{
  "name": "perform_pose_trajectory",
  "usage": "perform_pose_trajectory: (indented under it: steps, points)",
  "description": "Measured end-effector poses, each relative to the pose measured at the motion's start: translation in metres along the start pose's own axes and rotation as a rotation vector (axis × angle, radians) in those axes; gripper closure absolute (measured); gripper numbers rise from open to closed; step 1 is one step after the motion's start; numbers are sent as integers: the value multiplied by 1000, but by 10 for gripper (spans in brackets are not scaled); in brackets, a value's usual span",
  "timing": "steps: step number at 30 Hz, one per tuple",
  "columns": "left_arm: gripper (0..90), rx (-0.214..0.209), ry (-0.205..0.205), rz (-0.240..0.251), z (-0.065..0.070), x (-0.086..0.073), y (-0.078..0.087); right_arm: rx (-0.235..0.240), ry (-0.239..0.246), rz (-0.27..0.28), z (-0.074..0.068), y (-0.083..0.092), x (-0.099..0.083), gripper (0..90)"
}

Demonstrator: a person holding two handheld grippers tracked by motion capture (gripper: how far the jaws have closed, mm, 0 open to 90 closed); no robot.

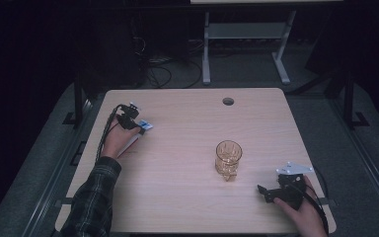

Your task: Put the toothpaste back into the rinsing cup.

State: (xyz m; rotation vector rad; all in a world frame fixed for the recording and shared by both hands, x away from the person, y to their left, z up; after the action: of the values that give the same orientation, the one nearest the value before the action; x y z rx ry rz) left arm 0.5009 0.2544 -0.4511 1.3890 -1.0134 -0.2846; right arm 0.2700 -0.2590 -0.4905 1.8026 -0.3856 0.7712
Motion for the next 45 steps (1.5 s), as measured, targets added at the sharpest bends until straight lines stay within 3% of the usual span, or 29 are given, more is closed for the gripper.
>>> perform_pose_trajectory:
  steps: [12, 19, 27, 45]
  points:
    - [680, -23, 2, 26, -2, -4, 9, 0, 0, 0, 0, 0, 0, 0]
    - [681, -25, 21, 115, -4, -4, 27, 0, 0, 0, 0, 0, 0, 0]
    - [685, -20, 20, 162, -5, -6, 44, 0, 0, 0, 0, 0, 0, 0]
    - [700, -32, 35, 355, -1, -23, 93, 0, 0, 0, 0, 0, 0, 0]
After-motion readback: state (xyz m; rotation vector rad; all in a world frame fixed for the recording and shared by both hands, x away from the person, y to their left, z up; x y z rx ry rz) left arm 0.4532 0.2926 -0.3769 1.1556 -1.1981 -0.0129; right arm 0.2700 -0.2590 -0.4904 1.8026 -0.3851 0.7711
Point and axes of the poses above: each handheld gripper's, and its own axes: y roughly backward along the jaws, x roughly out of its top, z roughly to its right, the point moved 1 cm from there along -y, roughly forward along the jaws, and after that the axes turned 15 degrees about -y, right-handed, at the moved point
